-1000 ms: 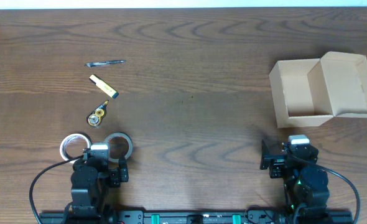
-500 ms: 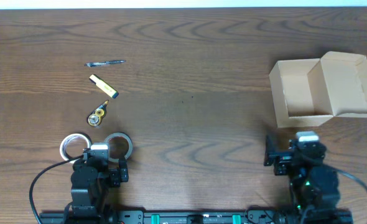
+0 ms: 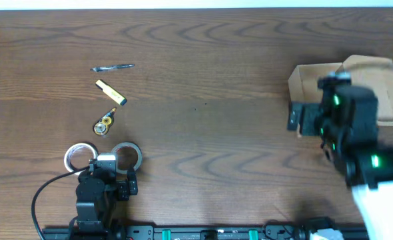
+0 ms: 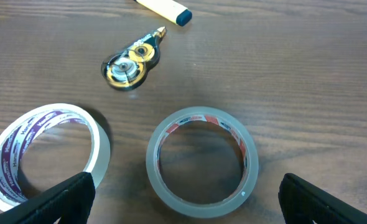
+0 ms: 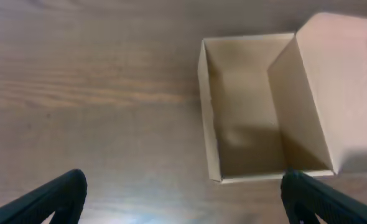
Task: Pack container
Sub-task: 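Reach the right gripper to the cardboard box's near wall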
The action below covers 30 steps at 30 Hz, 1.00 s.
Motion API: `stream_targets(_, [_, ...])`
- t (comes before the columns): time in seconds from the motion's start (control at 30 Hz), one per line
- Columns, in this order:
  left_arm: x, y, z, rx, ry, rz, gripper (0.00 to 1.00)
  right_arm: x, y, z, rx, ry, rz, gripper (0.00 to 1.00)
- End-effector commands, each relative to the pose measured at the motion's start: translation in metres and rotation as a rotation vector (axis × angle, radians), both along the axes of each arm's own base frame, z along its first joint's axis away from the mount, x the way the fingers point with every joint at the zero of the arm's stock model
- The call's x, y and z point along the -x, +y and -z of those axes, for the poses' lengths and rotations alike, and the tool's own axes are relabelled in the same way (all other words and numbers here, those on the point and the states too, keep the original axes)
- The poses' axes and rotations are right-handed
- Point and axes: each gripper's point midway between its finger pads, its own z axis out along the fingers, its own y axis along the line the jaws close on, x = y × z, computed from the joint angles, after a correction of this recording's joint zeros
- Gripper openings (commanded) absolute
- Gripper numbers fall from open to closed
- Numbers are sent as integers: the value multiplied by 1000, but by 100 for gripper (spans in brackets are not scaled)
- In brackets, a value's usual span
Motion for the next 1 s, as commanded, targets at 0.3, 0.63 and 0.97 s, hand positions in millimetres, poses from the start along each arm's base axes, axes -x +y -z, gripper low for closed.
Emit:
stream_targets(0.3, [2, 1, 7, -12, 17, 5, 95, -72, -12, 46, 129, 284, 59, 99])
stream_targets(0.63, [2, 1, 7, -12, 17, 5, 95, -91, -33, 66, 156, 290, 86, 99])
stream_targets(0.97, [2, 1, 7, -12, 17, 5, 95, -86, -79, 71, 7, 280, 350, 99])
